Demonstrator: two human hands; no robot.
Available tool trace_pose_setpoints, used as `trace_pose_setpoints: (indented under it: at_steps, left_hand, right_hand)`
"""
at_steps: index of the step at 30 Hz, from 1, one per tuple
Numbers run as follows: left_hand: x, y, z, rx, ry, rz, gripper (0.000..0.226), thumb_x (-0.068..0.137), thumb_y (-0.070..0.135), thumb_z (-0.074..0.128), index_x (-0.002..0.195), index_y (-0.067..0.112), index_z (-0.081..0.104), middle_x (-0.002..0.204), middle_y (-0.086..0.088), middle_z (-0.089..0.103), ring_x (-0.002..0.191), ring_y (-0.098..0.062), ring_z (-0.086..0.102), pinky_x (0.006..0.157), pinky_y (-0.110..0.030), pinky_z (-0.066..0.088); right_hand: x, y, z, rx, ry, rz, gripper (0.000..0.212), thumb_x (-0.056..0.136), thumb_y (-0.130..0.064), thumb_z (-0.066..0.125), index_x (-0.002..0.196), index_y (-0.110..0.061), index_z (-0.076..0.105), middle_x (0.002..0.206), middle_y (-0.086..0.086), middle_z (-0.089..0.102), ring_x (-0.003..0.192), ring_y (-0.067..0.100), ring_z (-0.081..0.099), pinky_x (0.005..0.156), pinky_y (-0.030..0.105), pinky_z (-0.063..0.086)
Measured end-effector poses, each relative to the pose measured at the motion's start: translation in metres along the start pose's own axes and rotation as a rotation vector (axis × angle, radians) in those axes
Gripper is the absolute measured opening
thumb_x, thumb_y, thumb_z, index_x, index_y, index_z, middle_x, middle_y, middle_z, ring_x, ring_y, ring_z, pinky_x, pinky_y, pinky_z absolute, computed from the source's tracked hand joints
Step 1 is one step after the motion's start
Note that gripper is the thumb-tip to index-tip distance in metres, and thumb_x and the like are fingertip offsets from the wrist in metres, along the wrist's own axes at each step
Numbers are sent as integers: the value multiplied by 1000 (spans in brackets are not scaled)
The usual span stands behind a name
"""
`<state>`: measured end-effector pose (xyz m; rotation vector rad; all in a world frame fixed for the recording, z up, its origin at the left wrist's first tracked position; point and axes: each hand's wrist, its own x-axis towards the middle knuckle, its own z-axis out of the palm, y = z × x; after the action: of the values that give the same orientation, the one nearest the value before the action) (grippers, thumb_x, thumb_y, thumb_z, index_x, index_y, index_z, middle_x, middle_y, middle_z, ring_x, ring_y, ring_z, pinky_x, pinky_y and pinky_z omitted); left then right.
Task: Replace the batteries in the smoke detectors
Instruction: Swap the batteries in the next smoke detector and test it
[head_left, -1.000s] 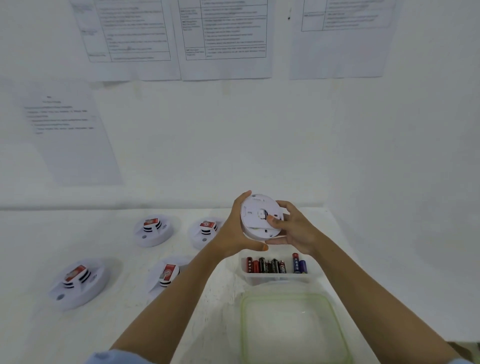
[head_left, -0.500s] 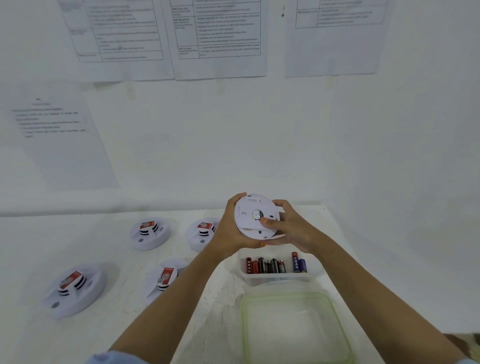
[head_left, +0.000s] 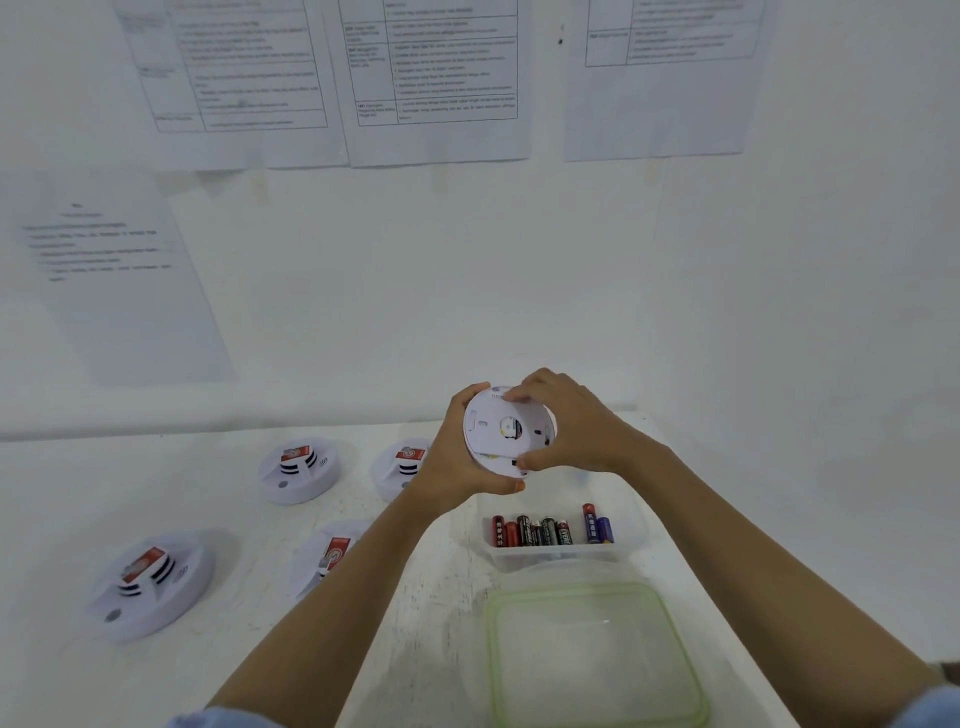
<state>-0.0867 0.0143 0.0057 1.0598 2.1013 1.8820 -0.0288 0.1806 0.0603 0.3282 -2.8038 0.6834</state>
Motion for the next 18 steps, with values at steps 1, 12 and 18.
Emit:
trace_pose_setpoints:
  at_steps: [1, 12, 18]
  left_hand:
    - [0, 0, 0, 1, -5, -2, 97, 39, 21, 83, 123, 25, 35, 126, 7, 46, 109, 4, 51, 79, -17, 50]
    - [-6, 9, -5, -44, -121, -40, 89, 50, -5, 77, 121, 28, 36, 123, 5, 46, 104, 10, 52, 74, -17, 51]
    - [-7, 7, -5, -19, -121, -35, 90, 49, -5, 76, 123, 27, 35, 124, 4, 46, 105, 10, 52, 73, -16, 51]
  right_hand:
    - [1, -1, -1, -9, -9, -7, 70, 65, -29, 81, 126, -20, 48, 113, -9, 44, 102, 8, 38, 89, 24, 34]
    - [3, -10, -6, -42, -79, -31, 67, 61, -24, 83, 120, -13, 52, 110, 0, 51, 99, 13, 46, 77, 13, 37]
    - [4, -14, -6, -122, -110, -37, 67, 61, -28, 82, 118, -11, 52, 110, 2, 52, 100, 16, 48, 80, 20, 39]
